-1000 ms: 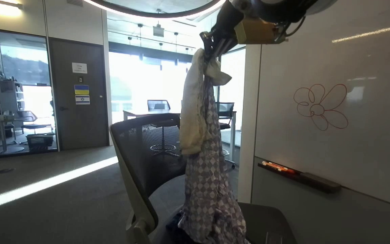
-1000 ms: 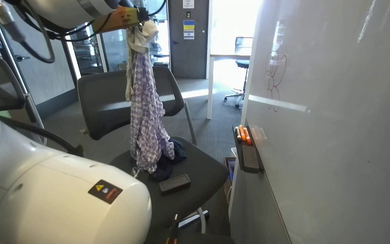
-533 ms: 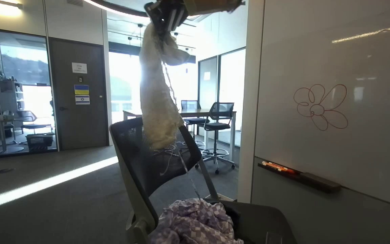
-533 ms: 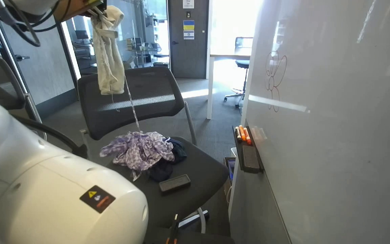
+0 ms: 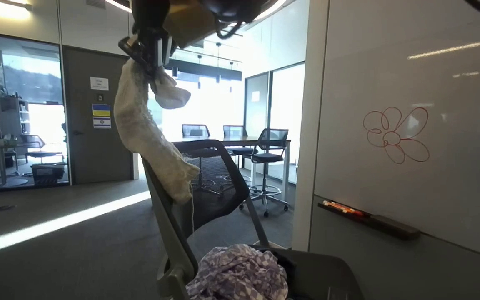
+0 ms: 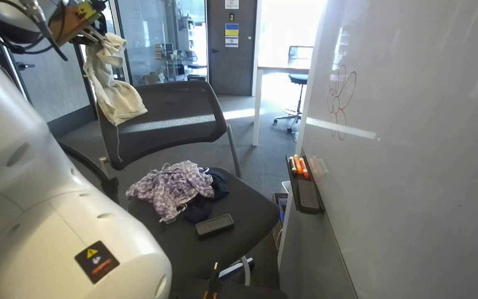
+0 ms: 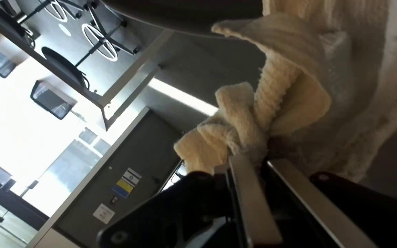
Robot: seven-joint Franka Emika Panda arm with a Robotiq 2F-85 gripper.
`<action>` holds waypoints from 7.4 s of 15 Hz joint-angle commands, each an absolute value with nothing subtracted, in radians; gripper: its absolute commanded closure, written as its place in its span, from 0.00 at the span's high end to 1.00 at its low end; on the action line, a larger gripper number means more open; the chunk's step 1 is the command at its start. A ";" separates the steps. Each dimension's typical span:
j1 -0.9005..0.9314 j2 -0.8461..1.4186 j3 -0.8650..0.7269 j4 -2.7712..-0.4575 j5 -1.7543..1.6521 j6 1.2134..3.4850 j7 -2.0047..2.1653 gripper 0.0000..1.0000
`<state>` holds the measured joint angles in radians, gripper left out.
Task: Hang the towel and purple clothing on the backrest of the chair.
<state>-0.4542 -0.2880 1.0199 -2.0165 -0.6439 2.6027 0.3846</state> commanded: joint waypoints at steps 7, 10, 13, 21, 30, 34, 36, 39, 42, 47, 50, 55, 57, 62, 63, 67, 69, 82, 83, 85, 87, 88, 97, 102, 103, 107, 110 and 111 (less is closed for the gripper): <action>-0.606 -0.262 1.011 -2.016 -0.749 2.663 0.458 0.08; -0.663 -0.287 1.024 -2.040 -0.865 2.666 0.481 0.08; -0.682 -0.268 1.041 -2.041 -0.933 2.666 0.515 0.08; -0.756 -0.249 1.102 -2.036 -1.112 2.750 0.711 0.07; -0.681 -0.179 1.088 -2.015 -1.018 2.711 0.499 0.08; -0.689 -0.188 1.088 -2.017 -1.028 2.719 0.465 0.07; -0.688 -0.191 1.084 -2.021 -1.027 2.726 0.453 0.07; -0.692 -0.191 1.083 -2.018 -1.033 2.736 0.445 0.07; -0.694 -0.193 1.082 -2.018 -1.035 2.741 0.447 0.07; -0.689 -0.188 1.078 -2.016 -1.018 2.753 0.461 0.10; -0.686 -0.179 1.078 -2.016 -1.001 2.786 0.471 0.08; -0.696 -0.170 1.084 -2.017 -1.001 2.836 0.514 0.08; -0.698 -0.167 1.083 -2.019 -1.007 2.852 0.521 0.35; -0.666 -0.076 1.205 -1.914 -0.921 2.659 0.551 0.64; -0.665 -0.060 1.225 -1.896 -0.904 2.622 0.560 0.73; -0.640 0.075 1.355 -1.764 -0.875 2.377 0.601 0.99; -0.623 0.075 1.357 -1.742 -0.911 2.335 0.637 1.00; -0.601 -0.027 1.189 -1.944 -0.450 2.222 0.423 1.00; -0.627 -0.055 1.177 -1.980 -0.395 2.240 0.398 1.00; -0.665 -0.096 1.138 -2.051 -0.269 2.274 0.321 1.00; -0.679 -0.129 1.087 -2.134 -0.162 2.309 0.244 1.00; -0.678 -0.142 1.060 -2.176 -0.098 2.330 0.190 1.00; -0.164 -0.082 0.476 -2.612 0.025 2.724 0.072 1.00; -0.151 0.062 0.407 -2.646 -0.314 2.976 0.255 1.00; -0.147 0.094 0.390 -2.627 -0.385 2.980 0.292 1.00; -0.105 0.195 0.314 -2.542 -0.595 2.968 0.446 1.00; -0.127 0.175 0.333 -2.568 -0.565 2.952 0.410 1.00; -0.125 0.186 0.331 -2.559 -0.568 2.952 0.413 1.00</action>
<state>-0.1248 0.1867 0.3309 -2.5586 -0.5684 2.9519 0.4126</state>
